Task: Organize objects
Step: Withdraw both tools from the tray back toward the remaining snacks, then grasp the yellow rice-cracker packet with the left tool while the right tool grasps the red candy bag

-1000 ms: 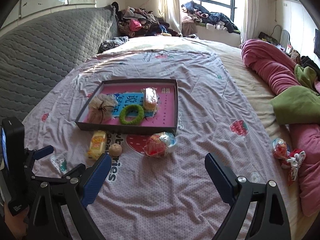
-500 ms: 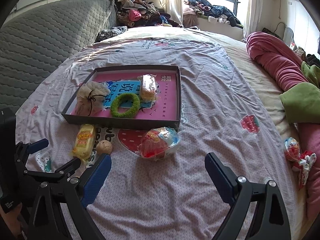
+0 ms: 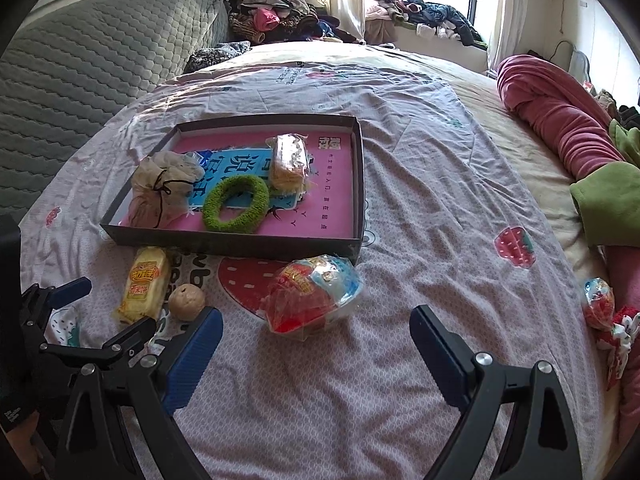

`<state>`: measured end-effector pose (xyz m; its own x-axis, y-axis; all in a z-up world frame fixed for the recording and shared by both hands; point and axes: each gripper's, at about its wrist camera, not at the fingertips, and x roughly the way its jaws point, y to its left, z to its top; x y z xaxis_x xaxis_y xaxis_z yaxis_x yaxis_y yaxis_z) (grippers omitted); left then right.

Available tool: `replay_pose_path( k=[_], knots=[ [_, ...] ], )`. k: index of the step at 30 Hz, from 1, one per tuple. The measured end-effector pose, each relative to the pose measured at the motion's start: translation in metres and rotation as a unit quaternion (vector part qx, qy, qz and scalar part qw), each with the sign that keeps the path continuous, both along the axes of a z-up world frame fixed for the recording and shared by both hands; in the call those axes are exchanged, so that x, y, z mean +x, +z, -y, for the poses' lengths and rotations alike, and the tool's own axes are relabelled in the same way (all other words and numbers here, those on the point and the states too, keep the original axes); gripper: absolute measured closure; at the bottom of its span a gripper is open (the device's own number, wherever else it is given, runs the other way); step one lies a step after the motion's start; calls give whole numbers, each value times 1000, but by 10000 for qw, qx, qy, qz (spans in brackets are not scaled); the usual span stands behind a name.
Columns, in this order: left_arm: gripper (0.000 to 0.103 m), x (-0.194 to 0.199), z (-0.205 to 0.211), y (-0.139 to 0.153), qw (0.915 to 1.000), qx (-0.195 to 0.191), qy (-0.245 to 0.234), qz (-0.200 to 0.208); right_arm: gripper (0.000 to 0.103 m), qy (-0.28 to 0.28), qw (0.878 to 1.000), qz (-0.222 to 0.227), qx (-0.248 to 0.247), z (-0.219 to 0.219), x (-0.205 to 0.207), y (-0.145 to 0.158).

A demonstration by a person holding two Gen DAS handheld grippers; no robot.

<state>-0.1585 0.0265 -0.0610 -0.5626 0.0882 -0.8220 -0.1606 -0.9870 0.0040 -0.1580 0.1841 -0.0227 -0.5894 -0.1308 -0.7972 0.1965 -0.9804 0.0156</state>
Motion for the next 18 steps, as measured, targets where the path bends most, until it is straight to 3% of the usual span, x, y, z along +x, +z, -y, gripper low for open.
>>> replay_pose_path(
  k=[18],
  knots=[
    [1,-12,1,-10,9999,92,-18,75,8,15,9999,99,111,8,-19,-20]
  ],
)
